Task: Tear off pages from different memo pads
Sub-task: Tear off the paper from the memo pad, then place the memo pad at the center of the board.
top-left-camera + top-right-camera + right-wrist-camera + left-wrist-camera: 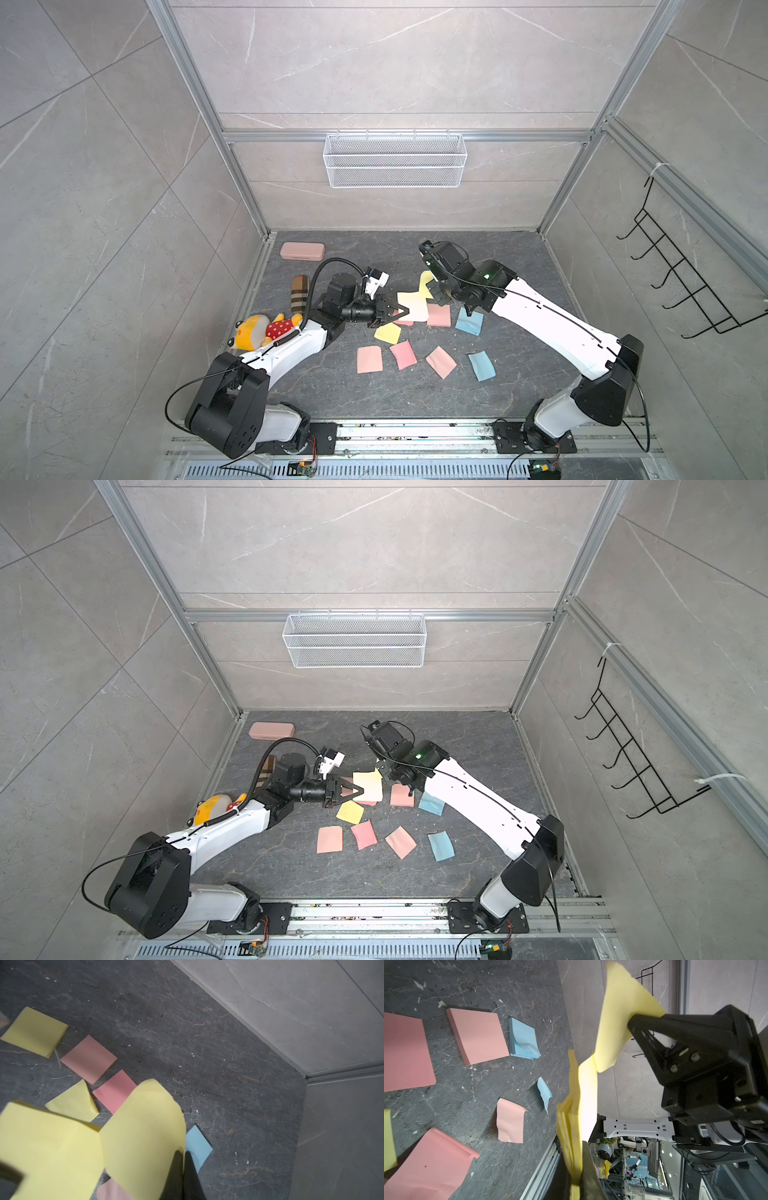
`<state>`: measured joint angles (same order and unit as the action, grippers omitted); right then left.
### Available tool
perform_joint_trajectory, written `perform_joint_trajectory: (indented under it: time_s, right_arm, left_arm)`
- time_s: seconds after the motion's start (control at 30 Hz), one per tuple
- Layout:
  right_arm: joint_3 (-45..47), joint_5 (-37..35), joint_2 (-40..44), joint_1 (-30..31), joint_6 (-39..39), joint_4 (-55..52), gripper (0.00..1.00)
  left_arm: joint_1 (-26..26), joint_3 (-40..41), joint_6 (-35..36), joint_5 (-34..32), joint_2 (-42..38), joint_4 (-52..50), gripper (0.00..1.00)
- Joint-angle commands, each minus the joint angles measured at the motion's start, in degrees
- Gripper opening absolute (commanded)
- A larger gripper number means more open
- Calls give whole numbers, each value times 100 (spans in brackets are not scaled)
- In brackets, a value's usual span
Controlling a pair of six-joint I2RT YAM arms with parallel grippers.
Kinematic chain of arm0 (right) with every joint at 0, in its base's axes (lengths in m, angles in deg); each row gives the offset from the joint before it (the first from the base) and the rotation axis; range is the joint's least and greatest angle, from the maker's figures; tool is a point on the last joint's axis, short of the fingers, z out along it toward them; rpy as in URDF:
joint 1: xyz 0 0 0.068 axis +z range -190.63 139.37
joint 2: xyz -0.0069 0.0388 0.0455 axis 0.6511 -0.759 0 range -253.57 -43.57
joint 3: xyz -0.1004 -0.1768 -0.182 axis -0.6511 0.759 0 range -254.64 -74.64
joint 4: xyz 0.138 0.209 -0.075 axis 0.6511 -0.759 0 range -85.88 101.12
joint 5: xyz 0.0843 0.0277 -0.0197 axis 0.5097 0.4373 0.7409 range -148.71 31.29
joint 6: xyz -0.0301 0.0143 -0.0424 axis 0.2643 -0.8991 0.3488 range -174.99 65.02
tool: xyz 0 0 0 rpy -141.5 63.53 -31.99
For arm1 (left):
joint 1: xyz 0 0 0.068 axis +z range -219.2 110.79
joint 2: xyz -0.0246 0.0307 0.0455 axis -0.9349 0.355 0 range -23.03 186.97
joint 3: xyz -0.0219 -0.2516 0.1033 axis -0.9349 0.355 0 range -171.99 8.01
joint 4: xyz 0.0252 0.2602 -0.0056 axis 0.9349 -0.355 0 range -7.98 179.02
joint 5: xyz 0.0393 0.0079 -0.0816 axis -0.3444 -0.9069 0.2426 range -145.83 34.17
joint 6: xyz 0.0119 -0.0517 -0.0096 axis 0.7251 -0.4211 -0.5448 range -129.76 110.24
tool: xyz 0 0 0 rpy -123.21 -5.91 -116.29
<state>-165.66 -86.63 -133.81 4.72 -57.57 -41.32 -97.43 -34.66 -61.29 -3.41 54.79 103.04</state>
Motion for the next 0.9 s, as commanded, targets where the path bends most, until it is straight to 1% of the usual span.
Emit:
perform_joint_trajectory:
  time_s: [0.0,0.1,0.3,0.37,0.47,0.53,0.6,0.67,0.73,0.87]
  right_arm:
    - [149,-522,116,-94,-160,41,0]
    - [283,-416,171,-215,-256,98,0]
    - [520,203,202,-254,-557,345,0]
    - [613,469,213,-254,-657,495,0]
    - [732,785,224,-254,-752,692,0]
    - [793,945,234,-253,-773,798,0]
    - [846,1073,278,-256,-778,841,0]
    - [906,1155,328,-254,-781,850,0]
    - [1004,1184,412,-255,-770,875,0]
    - [1203,1193,546,-254,-750,902,0]
  left_arm:
    - [89,-323,626,-115,-173,-1057,0]
    - [262,-237,877,-278,-494,-1836,0]
    - [838,21,1257,-1072,-1033,-3820,0]
    - [973,133,1219,-1223,-1138,-4207,0]
    - [1093,234,1386,-1667,-1228,-4746,0]
    - [1232,217,1601,-2146,-1148,-5093,0]
    - [1377,76,1863,-2457,-1008,-5291,0]
    - [1515,-24,1994,-2601,-836,-5236,0]
    - [1644,-125,2095,-2629,-576,-5115,0]
    - [1707,-427,2462,-2605,52,-5068,0]
